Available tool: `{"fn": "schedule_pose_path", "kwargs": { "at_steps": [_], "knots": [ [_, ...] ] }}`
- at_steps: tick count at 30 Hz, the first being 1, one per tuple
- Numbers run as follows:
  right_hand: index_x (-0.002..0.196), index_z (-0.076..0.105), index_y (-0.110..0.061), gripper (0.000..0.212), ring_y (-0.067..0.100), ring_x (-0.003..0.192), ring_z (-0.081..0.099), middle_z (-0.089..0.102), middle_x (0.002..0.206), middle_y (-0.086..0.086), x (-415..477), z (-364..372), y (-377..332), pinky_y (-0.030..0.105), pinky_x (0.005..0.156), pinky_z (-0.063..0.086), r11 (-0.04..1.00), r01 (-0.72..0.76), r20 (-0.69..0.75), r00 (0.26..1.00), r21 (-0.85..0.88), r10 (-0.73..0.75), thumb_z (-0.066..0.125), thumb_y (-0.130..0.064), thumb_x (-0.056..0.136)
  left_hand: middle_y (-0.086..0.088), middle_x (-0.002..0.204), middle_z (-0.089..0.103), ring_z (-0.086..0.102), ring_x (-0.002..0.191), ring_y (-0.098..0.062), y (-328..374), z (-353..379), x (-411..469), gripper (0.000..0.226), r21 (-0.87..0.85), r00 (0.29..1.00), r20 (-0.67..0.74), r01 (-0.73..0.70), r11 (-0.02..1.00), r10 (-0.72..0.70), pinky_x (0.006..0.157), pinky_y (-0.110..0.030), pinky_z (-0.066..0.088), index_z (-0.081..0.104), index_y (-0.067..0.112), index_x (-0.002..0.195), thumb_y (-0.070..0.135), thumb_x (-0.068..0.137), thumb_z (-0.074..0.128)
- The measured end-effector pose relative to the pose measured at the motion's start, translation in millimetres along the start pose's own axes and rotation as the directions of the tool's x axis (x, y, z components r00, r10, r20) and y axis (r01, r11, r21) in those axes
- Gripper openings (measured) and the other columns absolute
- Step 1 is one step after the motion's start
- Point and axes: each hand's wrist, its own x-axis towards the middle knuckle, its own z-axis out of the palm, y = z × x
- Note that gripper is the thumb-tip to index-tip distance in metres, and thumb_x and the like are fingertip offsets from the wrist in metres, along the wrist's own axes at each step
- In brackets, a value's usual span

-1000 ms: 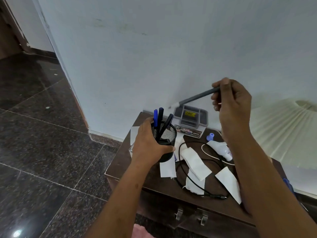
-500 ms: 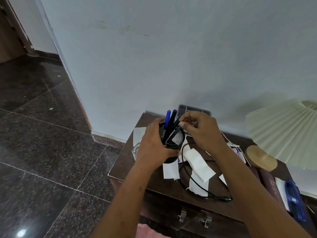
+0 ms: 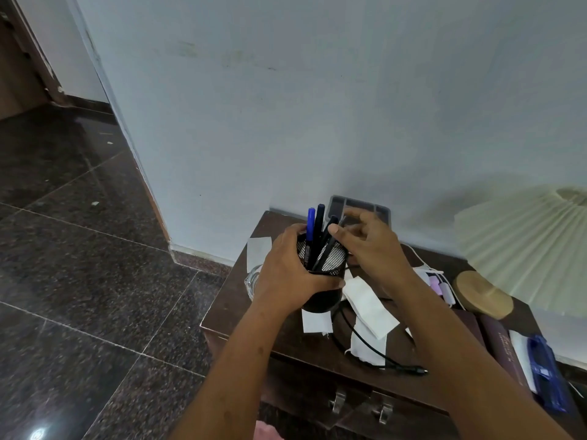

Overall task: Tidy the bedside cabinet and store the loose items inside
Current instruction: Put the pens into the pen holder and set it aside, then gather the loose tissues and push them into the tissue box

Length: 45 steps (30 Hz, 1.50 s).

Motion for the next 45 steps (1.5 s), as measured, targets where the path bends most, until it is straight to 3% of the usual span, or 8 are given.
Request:
{"fn": "schedule_pose_path", "kwargs": {
  "at_steps": [7, 12, 16, 18, 25, 32, 38, 45],
  "knots": [
    [0.107, 0.063, -0.021, 0.02, 0.011, 0.061, 0.069, 0.066, 0.108, 0.004, -2.2, 4.1, 2.4, 0.019, 0.051, 0.051, 0.961, -0.271, 0.277, 0.92, -0.06, 0.277, 0.053, -0.031, 0.093, 0.009, 0.122, 0.052, 0.052, 0.109, -0.009, 0.7, -2.3, -0.8, 0.096, 0.017, 0.999, -0.047, 0.028, 0.999, -0.027, 0.091, -0.025, 0.043, 0.04, 0.029, 0.13, 0.041, 0.048, 0.088],
    [0.099, 0.063, -0.006, 0.023, 0.02, 0.061, 0.07, 0.068, 0.092, 0.013, 4.1, 19.4, -1.7, 0.025, 0.052, 0.057, 0.979, -0.147, 0.114, 0.98, -0.142, 0.164, 0.043, -0.004, 0.089, 0.007, 0.117, 0.058, 0.056, 0.109, -0.012, 3.3, -2.4, 0.3, 0.087, -0.059, 0.995, -0.089, 0.031, 0.998, -0.036, 0.095, -0.032, 0.048, 0.044, 0.027, 0.126, 0.031, 0.052, 0.089],
    [0.088, 0.06, -0.011, 0.017, 0.013, 0.057, 0.069, 0.065, 0.084, 0.003, 22.3, 29.0, -6.0, 0.022, 0.053, 0.057, 0.976, -0.04, 0.062, 0.997, -0.216, 0.055, 0.046, -0.002, 0.089, 0.009, 0.116, 0.057, 0.056, 0.108, -0.012, 0.0, -4.6, 4.7, 0.076, -0.126, 0.991, -0.116, 0.053, 0.991, -0.068, 0.087, -0.016, 0.048, 0.044, 0.027, 0.129, 0.012, 0.065, 0.081],
    [0.084, 0.059, -0.014, 0.019, 0.009, 0.053, 0.067, 0.063, 0.081, 0.001, 35.7, 33.8, -8.5, 0.017, 0.049, 0.055, 0.979, -0.031, 0.048, 0.998, -0.201, 0.041, 0.046, -0.001, 0.09, 0.002, 0.127, 0.053, 0.053, 0.116, -0.017, -3.7, -5.3, 7.6, 0.078, -0.133, 0.994, -0.071, 0.075, 0.988, -0.085, 0.098, -0.031, 0.047, 0.037, 0.025, 0.138, 0.002, 0.071, 0.072],
    [0.113, 0.058, -0.001, 0.024, 0.024, 0.071, 0.069, 0.066, 0.106, 0.014, 90.6, 62.9, -4.3, 0.035, 0.071, 0.06, 0.986, -0.113, -0.039, 0.993, -0.124, 0.109, 0.049, 0.0, 0.09, 0.008, 0.157, 0.019, 0.026, 0.142, -0.015, -9.8, -3.0, 9.3, 0.089, -0.019, 0.969, 0.15, 0.203, 0.979, -0.197, 0.107, -0.023, 0.025, 0.005, 0.033, 0.15, 0.003, 0.086, 0.059],
    [0.111, 0.059, -0.002, 0.023, 0.001, 0.05, 0.049, 0.065, 0.108, 0.013, 126.0, 97.2, 10.8, 0.01, 0.038, 0.038, 0.973, -0.157, -0.142, 0.981, -0.169, 0.133, 0.047, -0.002, 0.092, 0.005, 0.156, 0.021, 0.026, 0.141, -0.015, -8.9, -0.2, 12.1, 0.083, -0.011, 0.963, 0.129, 0.24, 0.971, -0.237, 0.11, -0.029, 0.029, 0.009, 0.028, 0.15, 0.007, 0.087, 0.059],
    [0.117, 0.056, -0.003, 0.031, 0.033, 0.092, 0.067, 0.062, 0.117, 0.018, 140.0, 102.5, 10.1, 0.045, 0.08, 0.057, 0.972, -0.17, -0.154, 0.977, -0.161, 0.146, 0.045, 0.004, 0.088, 0.004, 0.157, 0.019, 0.023, 0.143, -0.015, -9.8, -5.4, 13.6, 0.083, 0.027, 0.951, 0.135, 0.277, 0.96, -0.278, 0.109, -0.03, 0.029, 0.009, 0.024, 0.151, 0.01, 0.087, 0.061],
    [0.127, 0.05, -0.005, 0.034, 0.03, 0.109, 0.061, 0.054, 0.131, 0.015, 133.2, 86.5, 12.7, 0.029, 0.081, 0.055, 0.965, -0.143, -0.03, 0.99, -0.221, 0.14, 0.054, -0.007, 0.093, 0.001, 0.157, 0.016, 0.018, 0.144, -0.016, -9.2, -8.7, 13.0, 0.08, 0.064, 0.941, 0.154, 0.294, 0.954, -0.3, 0.112, -0.029, 0.023, 0.012, 0.022, 0.15, 0.012, 0.087, 0.061]
  ]
}}
